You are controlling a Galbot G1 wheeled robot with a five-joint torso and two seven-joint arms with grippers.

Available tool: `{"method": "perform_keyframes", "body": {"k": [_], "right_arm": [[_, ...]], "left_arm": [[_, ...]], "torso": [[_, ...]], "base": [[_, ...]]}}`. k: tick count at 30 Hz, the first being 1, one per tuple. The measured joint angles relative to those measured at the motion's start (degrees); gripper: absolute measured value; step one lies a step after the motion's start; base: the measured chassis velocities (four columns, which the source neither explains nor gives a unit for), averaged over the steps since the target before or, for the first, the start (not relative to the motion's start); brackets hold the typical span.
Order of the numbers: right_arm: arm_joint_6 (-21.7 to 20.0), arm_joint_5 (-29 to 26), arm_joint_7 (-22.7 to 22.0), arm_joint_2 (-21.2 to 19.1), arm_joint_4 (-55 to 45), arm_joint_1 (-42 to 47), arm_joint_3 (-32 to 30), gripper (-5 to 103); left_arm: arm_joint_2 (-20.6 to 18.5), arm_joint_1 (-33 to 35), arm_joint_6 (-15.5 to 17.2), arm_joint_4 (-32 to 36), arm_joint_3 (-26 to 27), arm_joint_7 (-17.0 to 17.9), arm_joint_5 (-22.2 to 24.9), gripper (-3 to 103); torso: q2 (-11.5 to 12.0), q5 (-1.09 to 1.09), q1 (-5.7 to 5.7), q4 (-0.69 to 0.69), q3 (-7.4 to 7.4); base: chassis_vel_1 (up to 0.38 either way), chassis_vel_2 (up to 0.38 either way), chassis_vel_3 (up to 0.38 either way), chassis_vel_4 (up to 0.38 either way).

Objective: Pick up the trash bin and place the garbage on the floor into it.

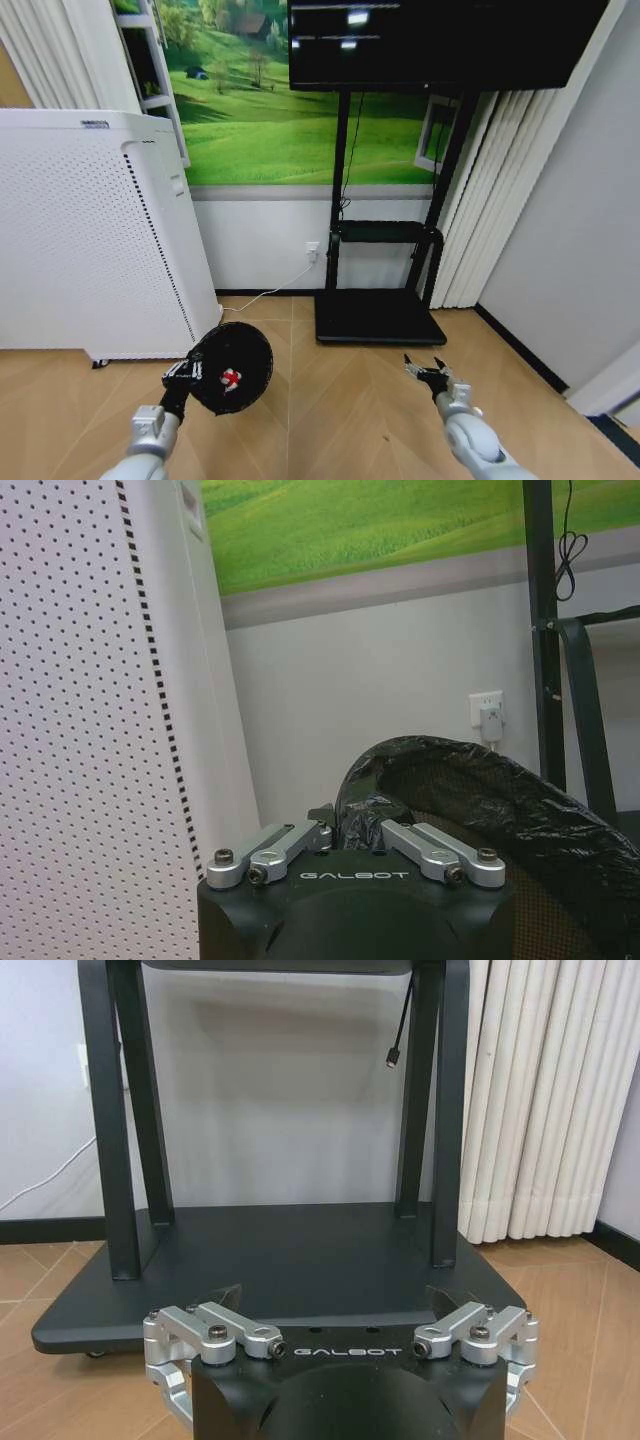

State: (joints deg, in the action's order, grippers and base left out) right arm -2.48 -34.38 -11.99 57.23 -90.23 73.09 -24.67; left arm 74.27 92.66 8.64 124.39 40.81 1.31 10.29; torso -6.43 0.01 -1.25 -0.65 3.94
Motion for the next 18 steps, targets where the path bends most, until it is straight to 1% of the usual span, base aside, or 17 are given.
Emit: {"method": "perform_keyframes", "body": {"k": [4, 11, 12, 13, 14, 15, 16, 18], "right_arm": [[0.0, 0.0, 0.0, 0.0, 0.2, -0.2, 0.2, 100], [0.5, -0.2, 0.1, -0.3, 1.6, -0.9, 1.4, 100], [1.1, -0.2, 0.0, -0.4, 2.1, -1.1, 1.8, 100], [1.6, -0.2, 0.0, -0.4, 2.4, -1.3, 2.0, 100], [1.6, -0.2, 0.0, -0.4, 2.4, -1.3, 2.0, 100], [1.7, -0.1, 0.0, -0.4, 2.6, -1.3, 2.2, 100], [1.8, 0.1, -0.1, -0.4, 2.9, -1.5, 2.3, 100], [1.8, 0.2, -0.3, -0.4, 3.1, -1.7, 2.5, 100]], "left_arm": [[0.0, 0.1, -0.1, 0.0, 0.0, 0.0, 0.1, 7], [0.1, -0.6, -0.3, -0.8, -0.4, 0.0, 0.2, 7], [0.1, -0.7, -0.3, -1.1, -0.6, 0.0, 0.2, 7], [0.1, -0.9, -0.3, -1.3, -0.7, 0.0, 0.2, 7], [0.1, -0.9, -0.3, -1.3, -0.7, 0.0, 0.2, 7], [0.1, -1.0, -0.3, -1.5, -0.8, 0.0, 0.2, 7], [0.1, -1.2, -0.3, -1.7, -0.9, 0.0, 0.2, 7], [0.1, -1.2, -0.3, -1.8, -1.0, 0.0, 0.2, 7]], "torso": [[0.0, 0.0, 0.0, -0.01, 0.0], [0.0, -0.01, 0.0, -0.02, 0.0], [0.0, 0.04, 0.0, -0.03, 0.0], [0.0, -0.06, -0.01, 0.01, 0.0], [0.0, -0.06, -0.01, 0.01, 0.0], [0.0, -0.06, -0.01, -0.03, 0.01], [0.0, 0.02, -0.01, -0.04, 0.0], [0.0, 0.0, -0.01, -0.02, 0.0]], "base": [[-0.107, -0.126, 0.108, 0.124], [-0.189, -0.186, 0.192, 0.198], [-0.211, -0.216, 0.253, 0.239], [-0.238, -0.216, 0.229, 0.235], [-0.238, -0.216, 0.229, 0.235], [-0.23, -0.237, 0.229, 0.227], [-0.23, -0.19, 0.218, 0.227], [-0.165, -0.19, 0.218, 0.143]]}}
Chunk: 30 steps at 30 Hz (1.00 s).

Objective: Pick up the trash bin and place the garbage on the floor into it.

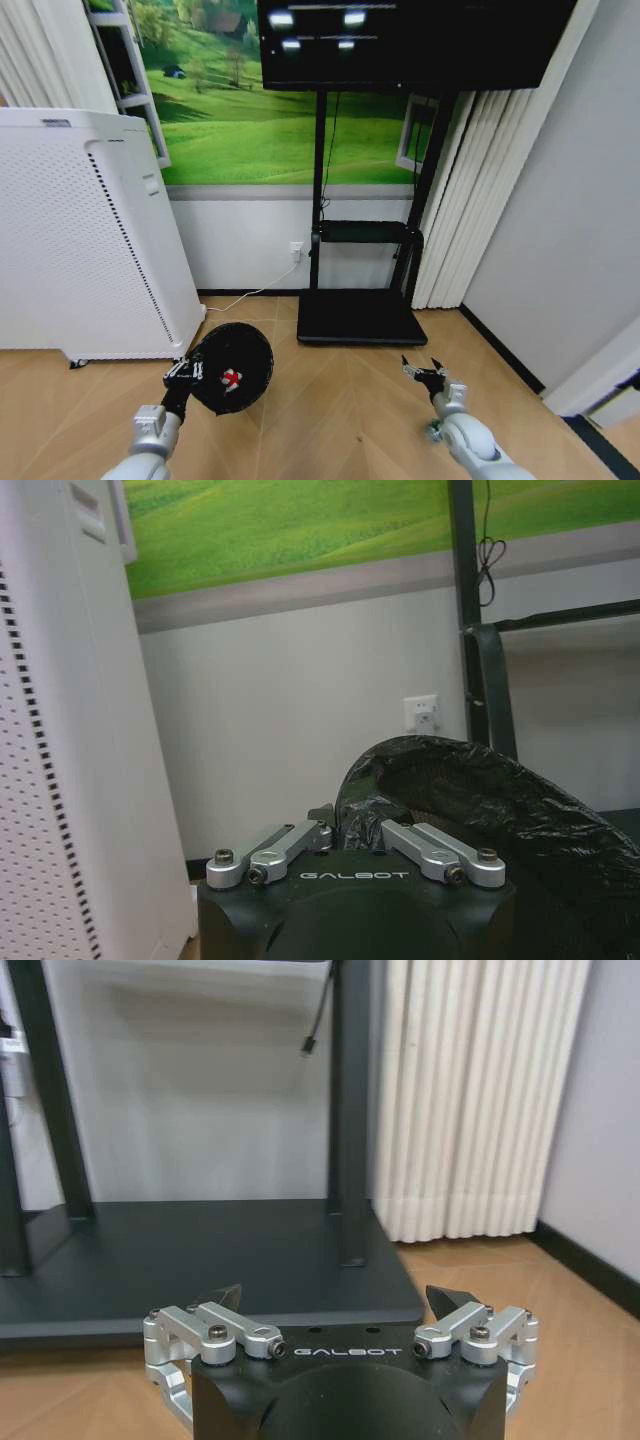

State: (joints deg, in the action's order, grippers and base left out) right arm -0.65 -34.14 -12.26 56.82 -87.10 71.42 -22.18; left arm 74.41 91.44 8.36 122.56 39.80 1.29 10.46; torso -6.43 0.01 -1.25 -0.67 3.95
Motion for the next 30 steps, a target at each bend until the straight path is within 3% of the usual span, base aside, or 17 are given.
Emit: {"method": "perform_keyframes", "body": {"k": [7, 12, 16, 17, 21, 30], "right_arm": [[-3.7, 1.0, -2.1, -1.4, 0.6, -0.1, 2.1, 100], [-10.7, -6.4, -7.3, -4.4, -1.5, 0.8, 7.2, 100], [-13.0, -10.0, -10.6, -5.1, -2.2, 0.8, 8.5, 100], [-15.5, -14.1, -14.2, -5.1, -1.7, -0.3, 9.3, 100], [-19.0, -19.8, -19.4, -4.2, 2.3, -4.6, 10.4, 100], [-22.5, -21.7, -24.2, -2.6, 8.8, -8.3, 12.0, 100]], "left_arm": [[-0.3, -0.7, 0.0, -0.9, -0.4, 0.0, -0.1, 7], [-2.2, -1.1, 0.6, -1.3, -0.5, 0.0, 0.5, 7], [-3.9, -2.0, 1.1, -1.6, -0.9, 0.0, 1.2, 7], [-4.8, -2.5, 1.2, -2.0, -1.2, 0.0, 1.6, 7], [-4.9, -2.7, 1.2, -3.0, -1.5, 0.0, 1.6, 7], [-3.9, -3.1, 0.6, -4.9, -2.8, -0.1, 0.7, 7]], "torso": [[0.0, -0.01, 0.0, 0.01, 0.0], [0.0, 0.0, 0.0, 0.02, 0.0], [0.0, -0.01, 0.0, -0.01, 0.0], [0.0, -0.01, 0.0, -0.04, 0.0], [0.0, -0.01, 0.0, 0.02, 0.0], [0.0, -0.01, 0.0, -0.01, 0.0]], "base": [[-0.03, -0.039, 0.036, 0.031], [0.04, 0.055, -0.041, -0.038], [0.0, 0.0, 0.0, 0.0], [0.0, 0.0, 0.0, 0.0], [0.0, 0.0, 0.0, 0.0], [0.0, 0.0, 0.0, 0.0]]}}
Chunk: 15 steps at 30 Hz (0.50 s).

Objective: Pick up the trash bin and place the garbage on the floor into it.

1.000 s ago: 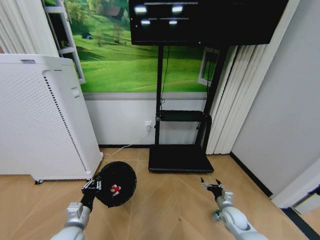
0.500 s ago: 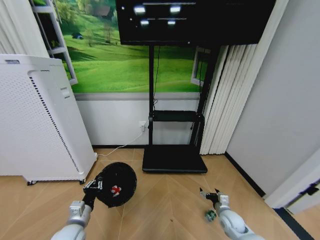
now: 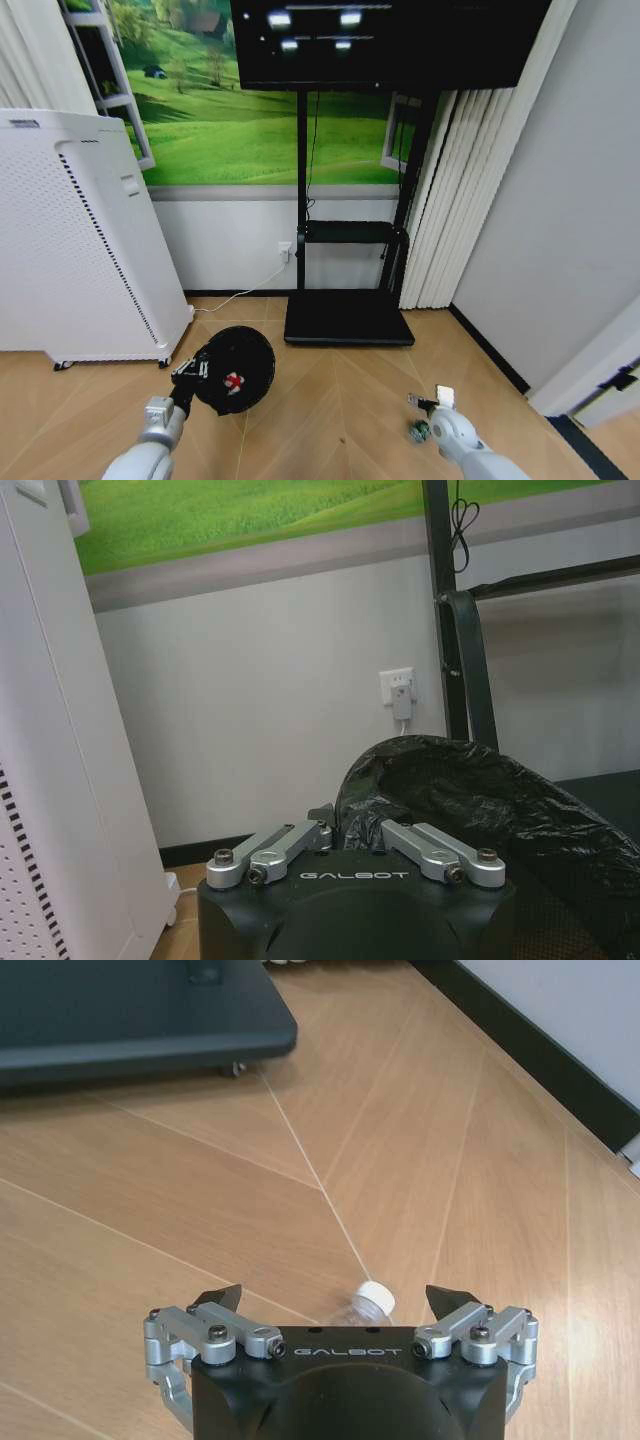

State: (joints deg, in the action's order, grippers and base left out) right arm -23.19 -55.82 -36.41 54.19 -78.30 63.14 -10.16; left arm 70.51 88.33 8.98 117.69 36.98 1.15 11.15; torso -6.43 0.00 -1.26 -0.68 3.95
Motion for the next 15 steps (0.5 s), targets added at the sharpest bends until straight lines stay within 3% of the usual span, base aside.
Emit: {"method": "perform_keyframes", "body": {"k": [15], "right_arm": [[-0.1, 1.3, -0.7, 5.6, 15.8, -6.9, 5.6, 100]], "left_arm": [[1.2, -0.1, -1.0, -2.9, -1.0, -0.3, -1.5, 7]], "torso": [[0.0, 0.0, 0.0, 0.02, 0.0]], "base": [[0.0, 0.0, 0.0, 0.0]]}}
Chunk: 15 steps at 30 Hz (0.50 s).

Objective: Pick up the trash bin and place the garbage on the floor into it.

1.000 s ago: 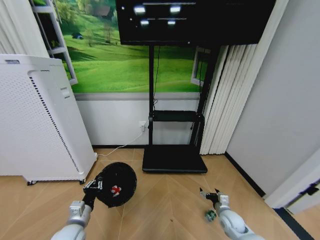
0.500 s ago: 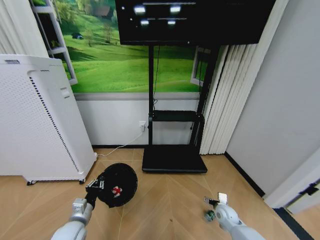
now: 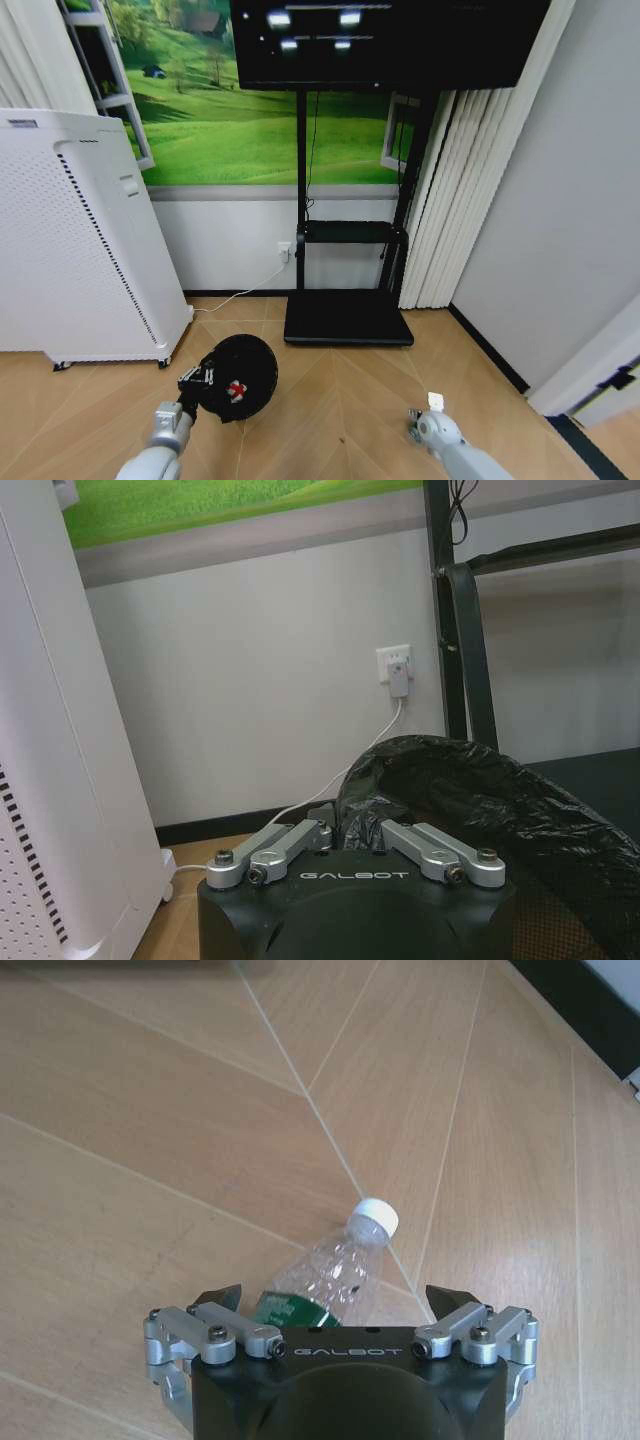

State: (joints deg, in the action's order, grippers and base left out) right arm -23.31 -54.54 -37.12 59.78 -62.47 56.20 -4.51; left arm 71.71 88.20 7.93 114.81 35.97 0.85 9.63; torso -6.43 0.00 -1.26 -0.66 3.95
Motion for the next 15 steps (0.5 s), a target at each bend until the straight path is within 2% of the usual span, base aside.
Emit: {"method": "perform_keyframes", "body": {"k": [5, 10, 12, 14, 15], "right_arm": [[0.4, 1.0, 0.2, 1.2, 1.9, -0.2, 0.7, 100], [1.6, 2.8, 1.1, 4.4, 5.6, -0.9, 1.1, 103], [2.3, 3.7, 2.0, 5.5, 6.9, -1.3, 1.1, 96], [2.8, 4.3, 2.4, 5.9, 7.3, -1.5, 1.1, 96], [3.1, 4.7, 2.7, 6.1, 7.6, -1.6, 1.1, 92]], "left_arm": [[-0.1, -0.2, 0.0, -0.4, -0.1, 0.0, 0.0, 7], [-0.2, -0.3, -0.1, -1.1, -0.5, 0.0, -0.2, 7], [-0.3, -0.3, -0.2, -1.3, -0.6, 0.0, -0.3, 7], [-0.3, -0.3, -0.3, -1.4, -0.6, 0.0, -0.3, 7], [-0.3, -0.3, -0.3, -1.5, -0.6, 0.0, -0.3, 7]], "torso": [[0.0, 0.01, 0.0, -0.01, 0.0], [0.0, 0.0, 0.0, 0.0, 0.0], [0.0, 0.07, 0.0, 0.0, -0.02], [0.0, 0.09, 0.0, -0.02, -0.02], [0.0, 0.08, 0.0, -0.02, -0.02]], "base": [[0.0, 0.0, 0.0, 0.0], [0.0, 0.0, 0.0, 0.0], [0.0, 0.0, 0.0, 0.0], [0.0, 0.0, 0.0, 0.0], [0.0, 0.0, 0.0, 0.0]]}}
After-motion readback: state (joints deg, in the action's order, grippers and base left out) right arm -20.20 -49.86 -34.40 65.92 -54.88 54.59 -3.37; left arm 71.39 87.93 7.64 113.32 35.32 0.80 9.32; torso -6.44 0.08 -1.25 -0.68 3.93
